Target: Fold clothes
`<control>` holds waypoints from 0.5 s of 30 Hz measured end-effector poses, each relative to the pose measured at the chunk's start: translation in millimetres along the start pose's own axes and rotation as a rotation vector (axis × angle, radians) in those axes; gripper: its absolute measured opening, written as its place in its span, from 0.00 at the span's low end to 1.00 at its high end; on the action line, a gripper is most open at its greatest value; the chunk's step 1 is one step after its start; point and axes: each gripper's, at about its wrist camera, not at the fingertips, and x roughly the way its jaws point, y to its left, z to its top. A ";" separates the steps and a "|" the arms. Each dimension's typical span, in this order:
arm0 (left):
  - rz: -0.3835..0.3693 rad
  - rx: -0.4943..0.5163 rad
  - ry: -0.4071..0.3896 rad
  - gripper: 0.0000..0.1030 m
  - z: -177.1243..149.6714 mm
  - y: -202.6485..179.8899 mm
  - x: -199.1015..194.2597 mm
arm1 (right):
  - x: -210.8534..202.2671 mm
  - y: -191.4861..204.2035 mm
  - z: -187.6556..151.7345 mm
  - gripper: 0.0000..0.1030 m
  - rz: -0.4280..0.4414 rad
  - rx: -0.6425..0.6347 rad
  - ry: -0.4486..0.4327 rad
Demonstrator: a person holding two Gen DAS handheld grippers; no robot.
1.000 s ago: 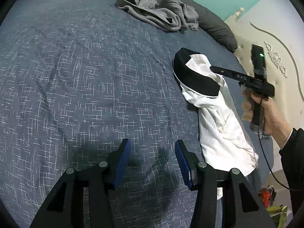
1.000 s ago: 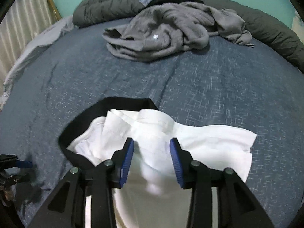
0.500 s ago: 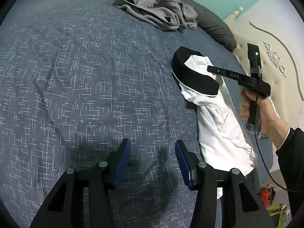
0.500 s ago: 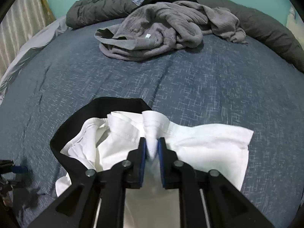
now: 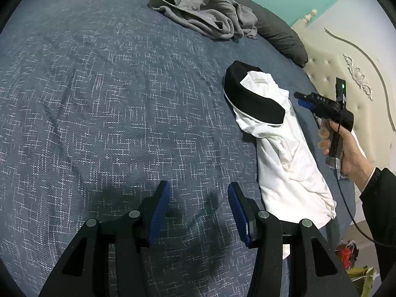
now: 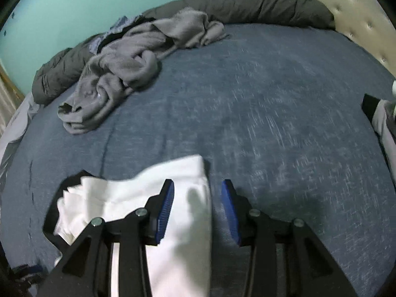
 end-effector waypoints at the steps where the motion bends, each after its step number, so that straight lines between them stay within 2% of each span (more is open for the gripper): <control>1: 0.001 0.001 0.002 0.51 -0.1 0.0 1.0 | 2.9 -1.4 -1.6 0.39 -0.002 -0.011 0.017; 4: 0.004 0.005 0.011 0.51 -0.9 -0.9 4.6 | 9.0 2.8 -7.3 0.38 0.001 -0.062 0.036; 7: 0.007 0.009 0.016 0.51 -1.4 -1.7 7.0 | 15.0 8.0 -11.9 0.21 0.006 -0.109 0.041; 10: 0.009 0.008 0.019 0.51 -1.6 -0.8 8.0 | 12.0 14.9 -16.5 0.11 -0.014 -0.152 0.025; 12: 0.009 0.008 0.019 0.51 -1.5 -0.4 8.2 | 9.3 20.0 -17.8 0.06 -0.028 -0.187 0.010; 15: 0.008 0.010 0.019 0.51 -1.5 -0.8 8.4 | 2.4 24.1 -18.4 0.04 -0.033 -0.218 -0.026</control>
